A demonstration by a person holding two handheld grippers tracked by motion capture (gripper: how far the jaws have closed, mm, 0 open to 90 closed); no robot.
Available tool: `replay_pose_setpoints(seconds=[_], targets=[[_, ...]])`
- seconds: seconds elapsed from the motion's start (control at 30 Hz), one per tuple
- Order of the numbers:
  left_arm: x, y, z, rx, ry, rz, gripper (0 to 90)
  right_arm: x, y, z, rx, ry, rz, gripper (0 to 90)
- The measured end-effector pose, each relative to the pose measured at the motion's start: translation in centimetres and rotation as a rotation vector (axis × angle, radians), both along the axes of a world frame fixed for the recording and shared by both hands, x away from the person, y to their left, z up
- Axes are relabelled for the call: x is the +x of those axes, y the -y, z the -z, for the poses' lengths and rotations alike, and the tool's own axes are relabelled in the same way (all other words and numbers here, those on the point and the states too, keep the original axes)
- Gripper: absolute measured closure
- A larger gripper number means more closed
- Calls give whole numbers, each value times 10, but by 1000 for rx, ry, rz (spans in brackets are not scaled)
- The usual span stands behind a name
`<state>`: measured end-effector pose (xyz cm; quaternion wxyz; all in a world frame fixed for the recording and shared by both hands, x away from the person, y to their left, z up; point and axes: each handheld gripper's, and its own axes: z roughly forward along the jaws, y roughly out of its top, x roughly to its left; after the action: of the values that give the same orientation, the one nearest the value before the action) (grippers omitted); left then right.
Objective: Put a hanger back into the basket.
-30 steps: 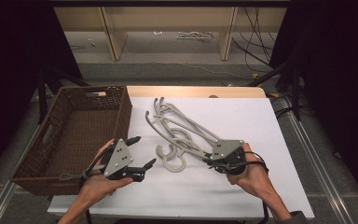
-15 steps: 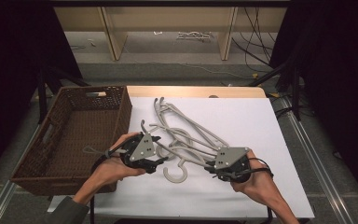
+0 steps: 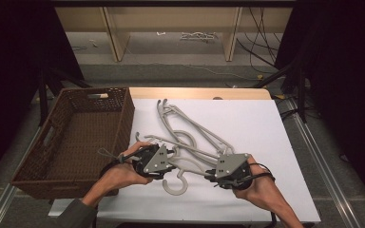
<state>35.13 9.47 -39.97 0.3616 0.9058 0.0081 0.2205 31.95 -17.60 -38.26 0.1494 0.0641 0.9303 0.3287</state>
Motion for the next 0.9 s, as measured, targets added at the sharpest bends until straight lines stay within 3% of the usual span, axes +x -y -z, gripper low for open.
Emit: replay_pose_setpoints(seconds=[0.13, 0.23, 0.33, 0.47, 0.6, 0.73, 0.87, 0.9], targets=[[-2, 0, -2, 12, 1, 25, 658, 1, 3, -2, 8, -2, -16, 827], [-5, 1, -4, 46, 16, 48, 689, 3, 5, -4, -5, -10, -45, 825], [-8, 1, -8, 45, 10, 77, 711, 4, 8, -6, -6, -24, -74, 821], [-10, 2, -12, 28, -83, 93, 741, 9, 16, -10, 18, -11, -108, 805], [-12, 4, -10, -3, -142, 105, 771, 10, 22, -16, 42, -2, -132, 794], [-11, 2, -13, -52, -191, 100, 793, 14, 27, -18, 95, -13, -85, 759], [-8, 0, -13, -62, -229, 64, 793, 16, 27, -17, 112, -1, -38, 718], [-7, 0, -12, -55, -234, 49, 794, 17, 27, -18, 118, 5, -21, 652]])
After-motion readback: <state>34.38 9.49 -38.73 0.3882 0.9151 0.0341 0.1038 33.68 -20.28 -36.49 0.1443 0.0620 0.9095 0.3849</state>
